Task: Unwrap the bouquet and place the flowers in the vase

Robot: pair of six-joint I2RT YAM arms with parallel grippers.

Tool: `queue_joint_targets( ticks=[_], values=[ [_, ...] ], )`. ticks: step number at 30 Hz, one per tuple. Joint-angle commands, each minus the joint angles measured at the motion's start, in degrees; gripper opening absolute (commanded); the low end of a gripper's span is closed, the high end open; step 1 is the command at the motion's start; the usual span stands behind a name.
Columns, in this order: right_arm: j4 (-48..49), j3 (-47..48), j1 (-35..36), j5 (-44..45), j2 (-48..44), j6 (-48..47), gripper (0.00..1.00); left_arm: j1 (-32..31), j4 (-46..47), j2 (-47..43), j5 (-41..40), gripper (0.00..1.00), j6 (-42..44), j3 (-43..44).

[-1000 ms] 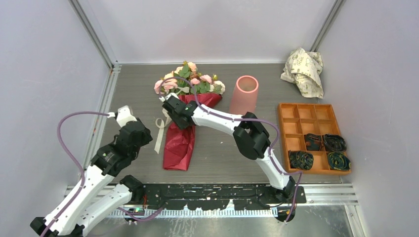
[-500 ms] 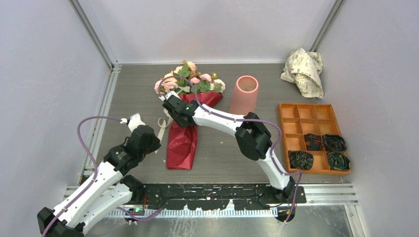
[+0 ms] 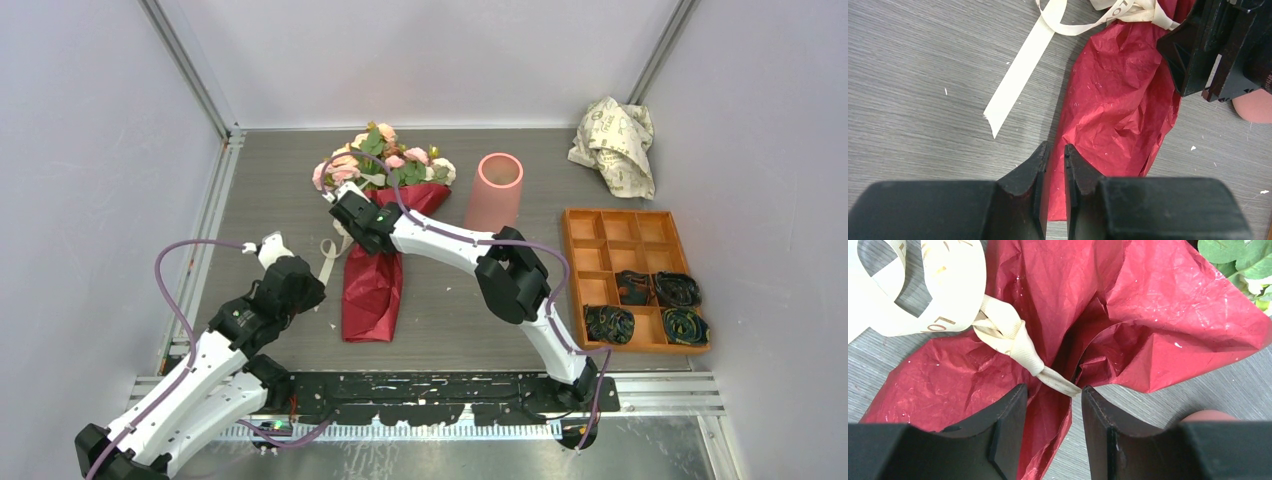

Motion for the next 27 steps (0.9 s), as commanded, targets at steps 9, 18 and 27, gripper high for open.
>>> queue_joint_targets(
  ticks=[9, 18, 27],
  values=[
    [3.05, 3.94, -1.82, 2.28, 2.93, -2.14, 0.38, -0.06, 1.92, -1.59, 0.82, 0.17, 0.23, 0.22],
    [2.58, 4.38, -3.72, -1.89, -1.94, 0.81, 0.15, 0.01, 7.16, -1.19, 5.18, 0.17, -0.38, -2.57],
    [2.97, 2.86, -3.71, -9.20, -9.03, 5.24, 0.15, 0.00, 18.29, 4.22, 11.86, 0.16, -0.61, -4.26]
  ],
)
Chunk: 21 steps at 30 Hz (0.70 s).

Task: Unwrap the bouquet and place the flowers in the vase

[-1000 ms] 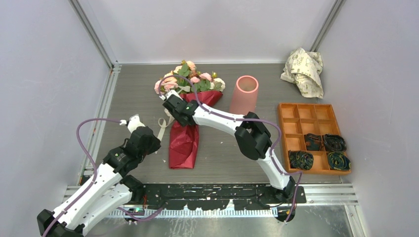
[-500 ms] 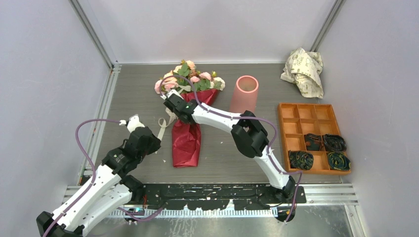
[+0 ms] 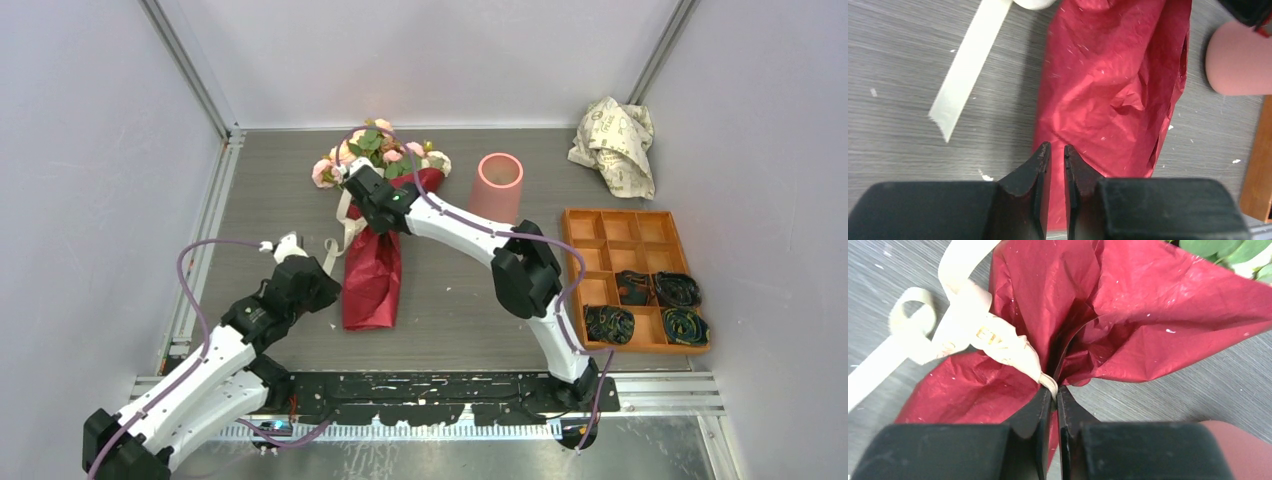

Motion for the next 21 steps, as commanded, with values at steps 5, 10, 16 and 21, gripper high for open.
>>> queue_joint_targets(
  ticks=[5, 10, 16, 21],
  values=[
    [1.31, 1.52, 0.24, -4.58, -6.46, 4.15, 0.14, -0.02, 20.98, 6.63, 8.71, 0.17, -2.19, -3.11],
    [1.34, 0.86, 0.29, -5.42, -7.20, 5.16, 0.14, 0.01, 27.75, 15.00, 9.16, 0.16, -3.54, -3.73],
    [-0.37, 2.03, 0.28, -6.62, -9.94, 5.66, 0.14, 0.01, 32.00, 27.71, 6.53, 0.13, -4.29, -2.29],
    [-2.95, 4.59, 0.37, -7.73, -14.86, 6.78, 0.14, 0.02, 34.20, 40.15, 6.34, 0.09, -3.47, 3.39]
  ],
)
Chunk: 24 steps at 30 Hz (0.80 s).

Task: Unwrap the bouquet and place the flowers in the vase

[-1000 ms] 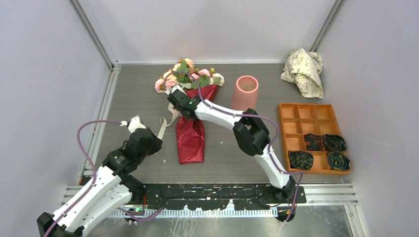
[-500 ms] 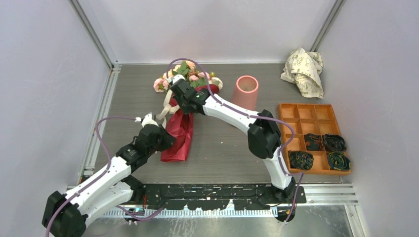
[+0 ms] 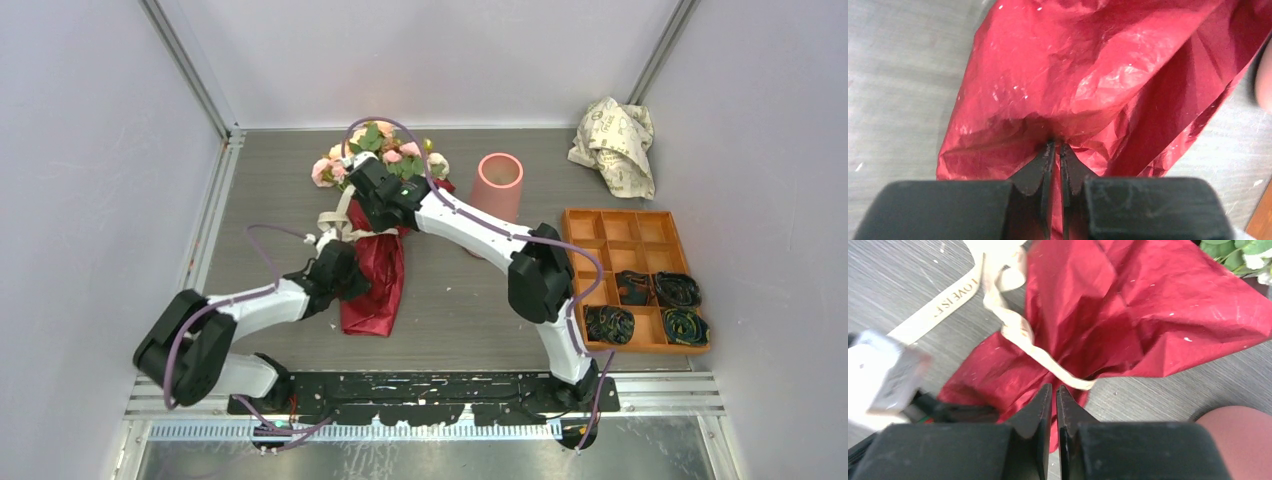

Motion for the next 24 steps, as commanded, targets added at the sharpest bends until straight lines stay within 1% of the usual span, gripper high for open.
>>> queue_joint_targets(
  ticks=[1, 6, 7, 9, 10, 12, 13, 15, 18, 22, 24],
  values=[
    [0.11, 4.76, 0.29, -1.53, -10.88, 1.67, 0.14, 0.05, 5.91, 9.23, -0.75, 0.08, 0.43, 6.98],
    [-1.32, 4.54, 0.36, -2.24, -16.99, 1.49, 0.14, -0.05, 8.13, 19.25, 2.03, 0.05, -0.32, 10.98],
    [-1.54, 4.39, 0.36, -2.27, -18.00, 1.33, 0.15, 0.00, 8.82, 20.53, 2.48, 0.05, -0.72, 11.22],
    [-2.33, 4.36, 0.36, -1.45, -18.94, 0.89, 0.23, -0.02, 10.44, 22.22, 3.45, 0.04, -1.15, 11.03],
    [-2.91, 4.25, 0.23, -0.66, -18.78, 0.35, 0.29, 0.00, 10.88, 22.60, 3.59, 0.04, -1.27, 10.94],
    [-3.47, 3.31, 0.24, 2.01, -17.50, -0.64, 0.39, -0.05, 11.01, 22.09, 3.63, 0.04, -1.17, 10.71],
    [-3.59, 2.71, 0.24, 3.59, -16.54, -0.92, 0.42, 0.00, 10.68, 21.47, 3.37, 0.04, -0.94, 10.61],
    [-3.39, 1.68, -0.01, 5.57, -13.66, -0.97, 0.45, 0.03, 9.06, 19.74, 2.30, 0.04, -0.32, 10.46],
    [-1.34, 0.32, -1.10, 5.31, -9.77, 0.10, 0.46, -0.01, 6.31, 17.59, 0.29, 0.04, 0.26, 10.03],
    [-1.08, 2.17, -2.33, 4.21, -4.25, 0.47, 0.47, 0.01, 4.98, 15.30, -1.40, 0.04, 1.03, 8.13],
    [-0.88, 3.28, -2.44, 4.02, -2.08, -0.10, 0.49, -0.05, 4.13, 13.82, -3.28, 0.04, 1.46, 6.97]
  ],
)
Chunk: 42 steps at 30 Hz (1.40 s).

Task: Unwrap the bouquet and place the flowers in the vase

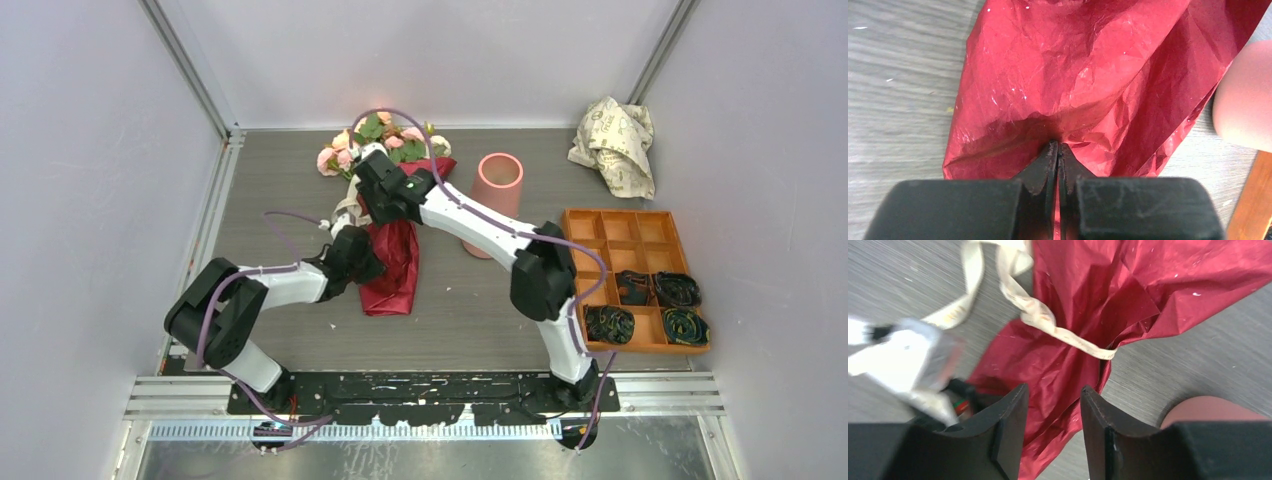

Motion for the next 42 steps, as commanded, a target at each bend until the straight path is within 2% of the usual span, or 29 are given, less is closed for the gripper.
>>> queue_joint_targets(
  ticks=[1, 14, 28, 42],
  values=[
    [1.18, 2.48, -0.84, 0.69, 2.79, -0.50, 0.50, -0.05, -7.19, -3.43, -5.47, 0.04, 2.84, -3.30],
    [2.67, 5.81, -1.63, 0.36, 10.95, -3.53, 0.56, 0.02, -12.74, -10.03, -9.30, 0.04, 4.32, -5.52],
    [3.63, 2.31, -1.13, -5.53, 11.98, -4.91, 0.57, 0.08, -17.40, -15.73, -13.63, 0.05, 6.41, -5.78],
    [4.73, -2.90, 2.67, -0.10, 3.82, -7.29, 0.59, 0.01, -18.66, -17.65, -14.62, 0.05, 6.61, -6.32]
  ],
)
